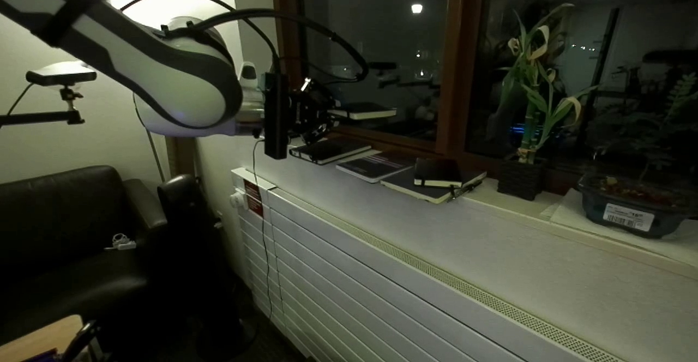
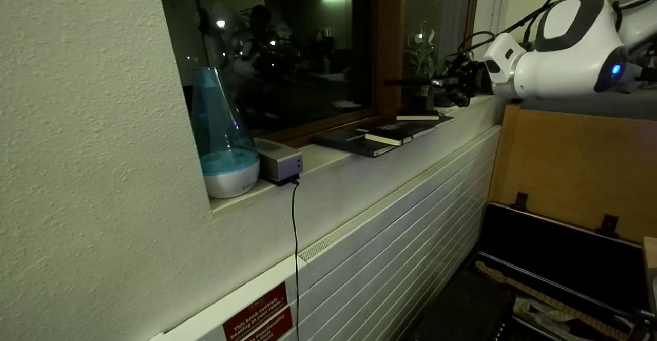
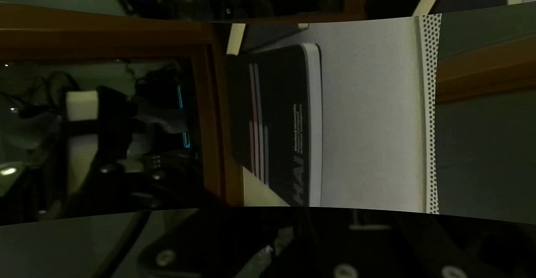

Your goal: Place the book on the left on top of the second book from the right.

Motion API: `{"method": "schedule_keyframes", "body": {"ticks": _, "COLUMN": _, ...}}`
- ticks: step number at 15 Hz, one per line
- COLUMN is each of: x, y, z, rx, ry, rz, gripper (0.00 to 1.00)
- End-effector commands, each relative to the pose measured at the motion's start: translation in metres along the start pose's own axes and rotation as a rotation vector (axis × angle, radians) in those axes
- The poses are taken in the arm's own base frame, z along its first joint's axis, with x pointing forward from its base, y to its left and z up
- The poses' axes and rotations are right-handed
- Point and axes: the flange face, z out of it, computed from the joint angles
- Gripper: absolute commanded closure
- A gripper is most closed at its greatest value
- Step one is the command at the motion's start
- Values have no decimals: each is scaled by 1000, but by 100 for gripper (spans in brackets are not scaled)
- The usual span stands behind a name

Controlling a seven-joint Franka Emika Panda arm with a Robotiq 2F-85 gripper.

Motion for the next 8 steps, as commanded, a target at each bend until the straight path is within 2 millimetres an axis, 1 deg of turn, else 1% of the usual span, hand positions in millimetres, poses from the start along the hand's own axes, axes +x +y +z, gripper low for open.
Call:
{"method": "schedule_keyframes", "body": {"ticks": 1, "x": 3, "y": 13, "z": 0, "rx": 4, "ry": 14, "rz": -12, "gripper": 95}}
{"method": "schedule_keyframes", "body": {"ticks": 5, "x": 5, "y": 18, "z": 5, "rx": 10, "ry": 21, "rz": -6, "gripper": 95}}
{"method": "schedule_keyframes", "body": {"ticks": 7, "x": 7, "y": 16, "z": 5, "rx": 19, "ry": 25, "rz": -5, "gripper": 95}}
{"method": "schedule_keyframes", "body": {"ticks": 8, "x": 8, "y": 12, "z": 5, "rx": 31, "ry": 28, "rz": -8, "gripper": 95}}
